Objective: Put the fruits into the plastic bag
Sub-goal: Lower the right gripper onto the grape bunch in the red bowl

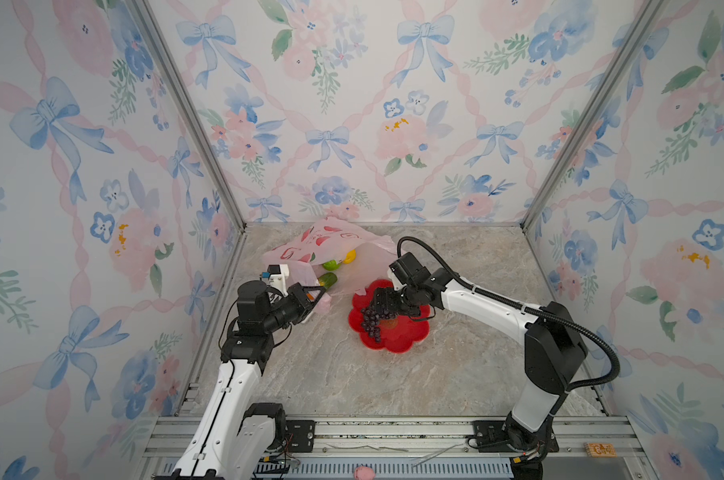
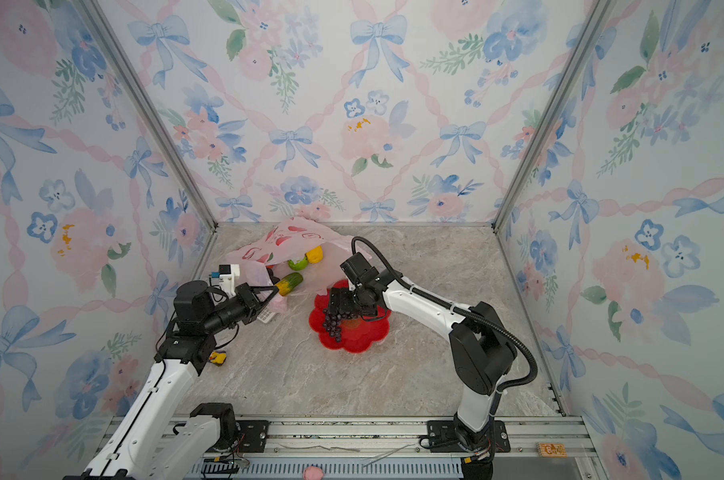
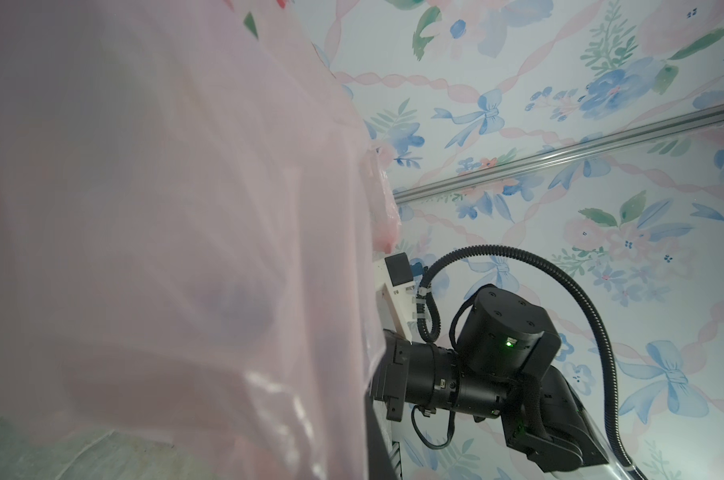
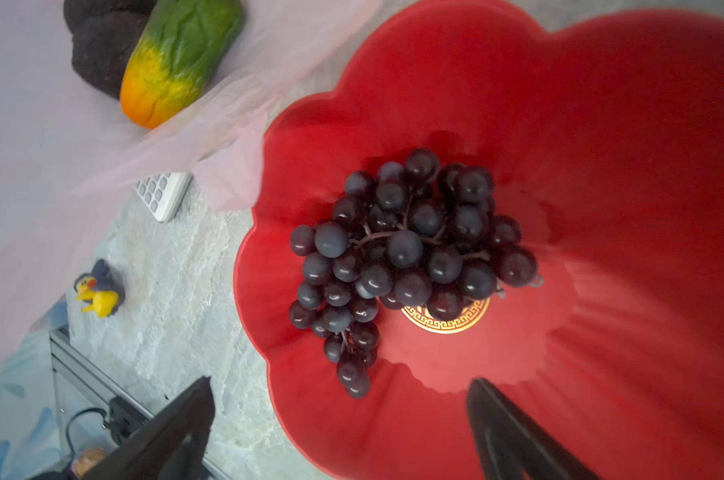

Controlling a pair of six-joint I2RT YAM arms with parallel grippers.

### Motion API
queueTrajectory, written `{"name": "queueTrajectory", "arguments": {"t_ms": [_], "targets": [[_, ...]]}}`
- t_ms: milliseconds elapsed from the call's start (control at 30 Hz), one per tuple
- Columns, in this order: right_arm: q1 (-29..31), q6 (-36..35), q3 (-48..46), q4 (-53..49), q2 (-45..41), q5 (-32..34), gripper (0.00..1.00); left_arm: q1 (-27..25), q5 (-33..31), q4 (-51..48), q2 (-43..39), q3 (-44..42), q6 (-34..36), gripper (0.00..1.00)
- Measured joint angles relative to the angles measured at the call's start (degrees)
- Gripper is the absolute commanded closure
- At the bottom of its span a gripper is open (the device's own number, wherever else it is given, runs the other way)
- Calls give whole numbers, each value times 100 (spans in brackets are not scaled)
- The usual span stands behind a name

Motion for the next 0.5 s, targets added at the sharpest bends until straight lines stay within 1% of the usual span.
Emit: {"name": "queueTrajectory", "arguments": {"t_ms": [167, 267, 367, 500], "targets": [[181, 1014, 9, -33, 162, 205, 3, 0, 0, -4, -13, 0, 0, 100], [332, 1488, 37, -33, 280, 374, 4, 0, 0, -15, -24, 0, 2, 100], [387, 1847, 50, -57, 334, 549, 4, 0, 0, -37, -39, 0, 2, 100], [387, 2087, 280, -205, 487, 730, 4, 0, 0, -42, -68, 0, 0, 100]]}}
